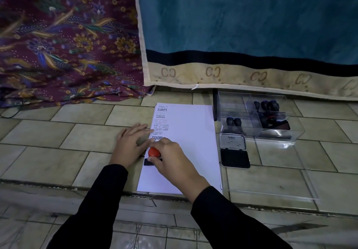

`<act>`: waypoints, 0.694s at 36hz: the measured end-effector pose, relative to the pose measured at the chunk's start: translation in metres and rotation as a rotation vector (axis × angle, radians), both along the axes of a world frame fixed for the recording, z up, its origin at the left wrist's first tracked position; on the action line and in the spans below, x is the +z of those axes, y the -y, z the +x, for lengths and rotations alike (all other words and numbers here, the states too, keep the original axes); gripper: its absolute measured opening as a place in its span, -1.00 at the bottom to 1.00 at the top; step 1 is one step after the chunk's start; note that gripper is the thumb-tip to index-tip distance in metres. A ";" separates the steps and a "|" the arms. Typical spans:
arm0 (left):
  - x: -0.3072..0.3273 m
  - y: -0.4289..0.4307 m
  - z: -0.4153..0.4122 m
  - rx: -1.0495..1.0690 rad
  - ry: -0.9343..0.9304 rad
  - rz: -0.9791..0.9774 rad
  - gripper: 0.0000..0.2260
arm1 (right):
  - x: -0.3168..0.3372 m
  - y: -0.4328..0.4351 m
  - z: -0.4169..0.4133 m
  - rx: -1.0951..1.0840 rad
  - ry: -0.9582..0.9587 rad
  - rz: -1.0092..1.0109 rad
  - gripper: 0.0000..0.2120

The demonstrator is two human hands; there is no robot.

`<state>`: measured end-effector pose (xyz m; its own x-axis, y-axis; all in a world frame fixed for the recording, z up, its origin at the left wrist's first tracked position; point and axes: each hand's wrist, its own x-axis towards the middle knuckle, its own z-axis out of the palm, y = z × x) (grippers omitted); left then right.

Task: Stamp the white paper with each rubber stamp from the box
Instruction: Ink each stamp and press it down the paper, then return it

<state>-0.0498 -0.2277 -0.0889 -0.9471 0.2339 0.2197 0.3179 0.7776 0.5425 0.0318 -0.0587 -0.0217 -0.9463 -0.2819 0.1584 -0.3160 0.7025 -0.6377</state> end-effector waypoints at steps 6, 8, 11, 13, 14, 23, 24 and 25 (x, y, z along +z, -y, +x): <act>0.001 -0.003 0.002 0.020 -0.012 -0.020 -0.71 | 0.002 0.002 0.004 -0.004 -0.082 0.006 -0.78; 0.001 -0.003 0.001 0.023 -0.009 -0.025 -0.71 | 0.001 0.003 0.007 -0.001 -0.104 0.002 -0.77; 0.001 -0.003 0.001 0.017 -0.018 -0.026 -0.71 | 0.003 0.004 0.003 -0.012 -0.082 -0.015 -0.78; 0.000 -0.002 0.001 0.013 -0.028 -0.028 -0.72 | 0.004 0.003 -0.001 -0.014 -0.064 -0.013 -0.79; 0.000 -0.002 0.001 0.013 -0.027 -0.027 -0.72 | 0.004 0.003 -0.001 -0.011 -0.063 -0.013 -0.78; -0.001 -0.001 0.000 0.001 -0.024 -0.009 -0.69 | 0.003 0.002 -0.003 -0.016 -0.080 -0.024 -0.82; 0.000 -0.001 0.000 0.005 -0.021 -0.012 -0.66 | 0.000 0.003 -0.002 -0.007 -0.090 -0.024 -0.81; 0.000 -0.001 0.000 0.007 -0.017 -0.015 -0.61 | -0.002 0.003 0.001 -0.002 -0.099 -0.028 -0.81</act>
<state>-0.0502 -0.2266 -0.0888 -0.9448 0.2307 0.2326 0.3217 0.7880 0.5250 0.0324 -0.0616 -0.0233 -0.9262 -0.2738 0.2592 -0.3770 0.6856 -0.6227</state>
